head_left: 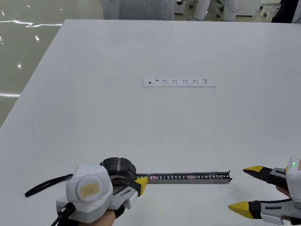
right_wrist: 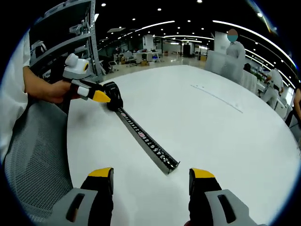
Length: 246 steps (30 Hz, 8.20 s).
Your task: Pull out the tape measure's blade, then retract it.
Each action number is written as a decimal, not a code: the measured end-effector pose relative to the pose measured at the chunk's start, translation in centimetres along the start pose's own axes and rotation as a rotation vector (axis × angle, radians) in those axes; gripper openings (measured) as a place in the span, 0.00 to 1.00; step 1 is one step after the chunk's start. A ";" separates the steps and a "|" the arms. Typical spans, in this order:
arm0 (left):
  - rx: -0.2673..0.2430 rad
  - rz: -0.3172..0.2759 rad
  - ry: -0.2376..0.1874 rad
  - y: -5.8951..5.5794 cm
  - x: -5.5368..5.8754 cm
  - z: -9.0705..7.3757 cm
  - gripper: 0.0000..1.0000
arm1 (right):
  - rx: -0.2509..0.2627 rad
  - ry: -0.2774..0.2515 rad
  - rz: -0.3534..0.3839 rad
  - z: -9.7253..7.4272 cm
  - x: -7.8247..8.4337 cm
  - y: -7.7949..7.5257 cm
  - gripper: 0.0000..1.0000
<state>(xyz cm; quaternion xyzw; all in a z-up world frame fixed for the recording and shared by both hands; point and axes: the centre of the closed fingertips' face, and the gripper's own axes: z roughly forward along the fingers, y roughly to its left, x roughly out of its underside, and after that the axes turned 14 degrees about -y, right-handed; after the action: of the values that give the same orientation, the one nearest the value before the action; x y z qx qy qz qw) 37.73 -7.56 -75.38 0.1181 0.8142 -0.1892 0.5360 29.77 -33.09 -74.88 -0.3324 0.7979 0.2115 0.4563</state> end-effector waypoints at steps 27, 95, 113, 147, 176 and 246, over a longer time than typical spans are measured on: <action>-0.143 -0.075 -0.002 1.7 0.1 1.1 0.64 | -0.173 0.111 -0.189 2.6 0.2 -2.7 0.34; -0.152 -0.066 0.031 2.0 0.5 1.3 0.58 | -0.332 0.204 -0.262 4.6 1.9 -2.5 0.11; -0.148 -0.082 0.033 2.1 0.5 1.2 0.58 | -0.380 0.161 -0.262 7.8 0.1 -0.4 0.11; -0.133 -0.113 0.039 2.1 0.5 1.2 0.58 | -0.428 0.070 -0.195 13.0 -2.4 3.7 0.11; -0.125 -0.138 0.038 2.2 0.4 1.2 0.58 | -0.468 0.001 -0.180 18.2 -5.3 7.8 0.11; -0.029 -0.091 -0.006 2.4 -1.2 -1.4 0.62 | -0.358 -0.092 -0.069 16.8 -8.2 8.6 0.30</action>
<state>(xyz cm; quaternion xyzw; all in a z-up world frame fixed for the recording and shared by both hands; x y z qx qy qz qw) 38.03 -4.80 -74.19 0.0727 0.8196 -0.2020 0.5311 36.41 -13.64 -75.73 -0.4252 0.7139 0.3495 0.4329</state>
